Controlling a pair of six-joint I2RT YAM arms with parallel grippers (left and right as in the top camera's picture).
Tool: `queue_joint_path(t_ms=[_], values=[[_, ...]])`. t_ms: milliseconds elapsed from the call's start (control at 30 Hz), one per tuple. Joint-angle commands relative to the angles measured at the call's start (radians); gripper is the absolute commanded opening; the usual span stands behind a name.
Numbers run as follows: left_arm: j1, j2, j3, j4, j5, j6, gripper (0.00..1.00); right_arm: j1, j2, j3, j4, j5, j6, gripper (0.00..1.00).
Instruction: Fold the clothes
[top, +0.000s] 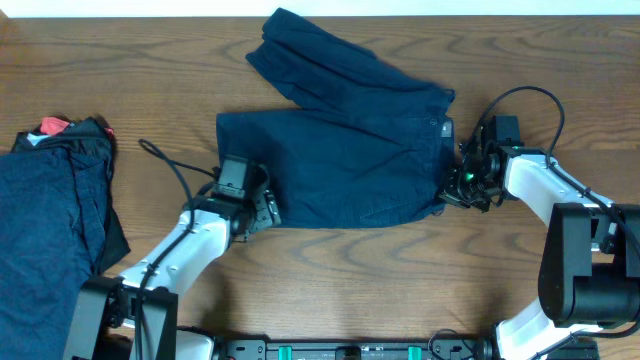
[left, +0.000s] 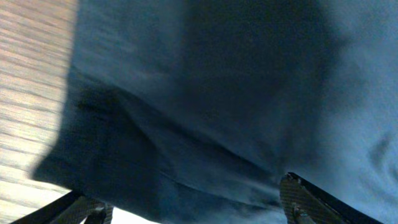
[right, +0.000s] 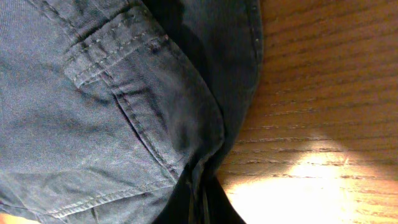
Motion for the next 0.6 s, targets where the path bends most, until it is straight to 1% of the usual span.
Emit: queue_joint_path(t_ms=[0, 100, 167, 233, 400, 433, 467, 500, 533, 567], values=[[0.071, 0.046, -0.031, -0.020, 0.008, -0.014, 0.86, -0.004, 0.030, -0.020, -0.001, 0.014, -0.002, 0.01], [0.143, 0.046, -0.031, -0.027, -0.001, -0.058, 0.86, -0.013, 0.030, -0.020, -0.001, 0.014, -0.006, 0.01], [0.164, 0.046, -0.031, -0.021, 0.027, -0.056, 0.80, -0.018, 0.030, -0.020, -0.001, 0.014, -0.009, 0.01], [0.167, 0.046, -0.031, -0.016, 0.060, -0.052, 0.73, -0.020, 0.030, -0.020, -0.001, 0.014, -0.010, 0.01], [0.151, 0.046, -0.032, -0.022, 0.085, -0.045, 0.73, -0.022, 0.030, -0.020, -0.001, 0.014, -0.009, 0.01], [0.146, 0.046, -0.032, -0.021, 0.085, -0.045, 0.71, -0.023, 0.030, -0.020, 0.000, 0.014, -0.010, 0.01], [0.143, 0.046, -0.032, -0.020, 0.085, -0.045, 0.62, -0.026, 0.030, -0.020, 0.002, 0.015, -0.011, 0.01], [0.143, 0.046, -0.032, -0.016, 0.085, -0.045, 0.46, -0.029, 0.030, -0.020, 0.003, 0.014, -0.013, 0.01], [0.143, 0.046, -0.032, -0.013, 0.086, -0.046, 0.19, -0.034, 0.030, -0.019, 0.003, 0.015, -0.016, 0.01], [0.143, 0.046, -0.031, -0.009, 0.086, -0.046, 0.06, -0.038, 0.030, -0.018, 0.003, 0.015, -0.017, 0.01]])
